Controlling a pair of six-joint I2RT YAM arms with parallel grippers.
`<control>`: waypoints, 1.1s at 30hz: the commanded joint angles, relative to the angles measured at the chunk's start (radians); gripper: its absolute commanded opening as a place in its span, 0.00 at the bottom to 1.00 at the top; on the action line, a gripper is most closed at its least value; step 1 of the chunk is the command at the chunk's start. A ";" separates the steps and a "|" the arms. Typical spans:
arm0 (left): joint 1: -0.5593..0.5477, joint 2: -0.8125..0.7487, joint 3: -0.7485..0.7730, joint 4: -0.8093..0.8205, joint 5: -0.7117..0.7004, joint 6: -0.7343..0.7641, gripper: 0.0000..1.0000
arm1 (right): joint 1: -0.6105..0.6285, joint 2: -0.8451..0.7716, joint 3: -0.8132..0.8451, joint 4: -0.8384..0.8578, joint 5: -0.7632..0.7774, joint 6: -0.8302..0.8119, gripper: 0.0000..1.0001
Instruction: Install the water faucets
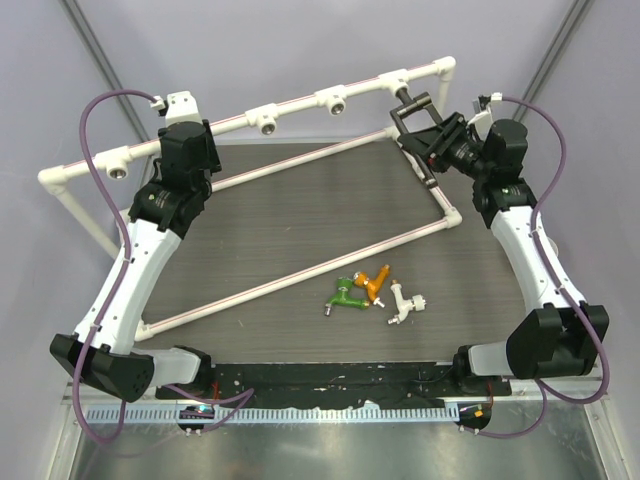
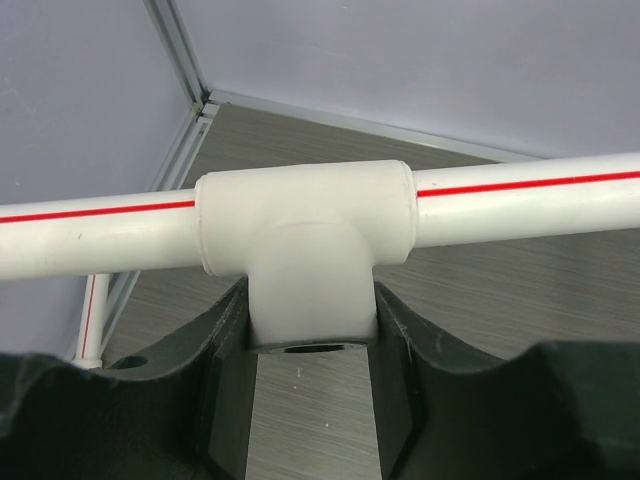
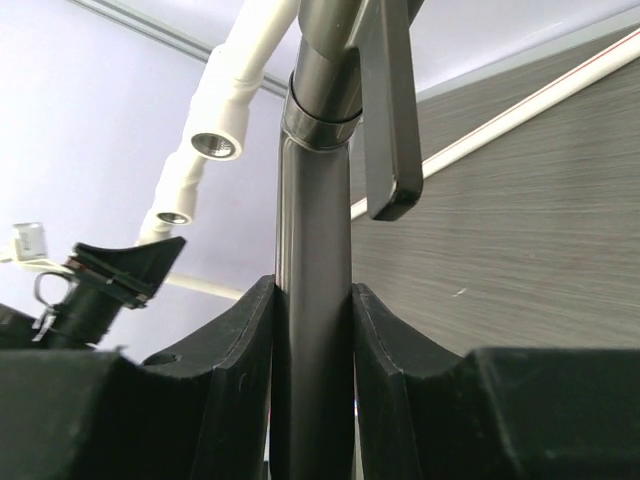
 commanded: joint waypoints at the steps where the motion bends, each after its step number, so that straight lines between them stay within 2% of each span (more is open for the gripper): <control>1: 0.005 -0.055 -0.005 -0.031 0.019 -0.012 0.00 | -0.025 0.014 -0.008 0.419 0.033 0.211 0.01; 9: 0.007 -0.059 -0.006 -0.031 0.022 -0.013 0.00 | -0.028 0.026 -0.123 0.664 0.019 0.480 0.01; 16: 0.010 -0.073 -0.017 -0.017 0.025 -0.009 0.00 | -0.028 0.049 -0.183 0.801 0.021 0.642 0.01; 20: 0.011 -0.075 -0.020 -0.015 0.028 -0.007 0.00 | -0.028 0.055 -0.217 0.853 0.033 0.689 0.01; 33: 0.016 -0.079 -0.022 -0.014 0.030 -0.006 0.00 | -0.028 0.049 -0.215 0.833 0.018 0.682 0.01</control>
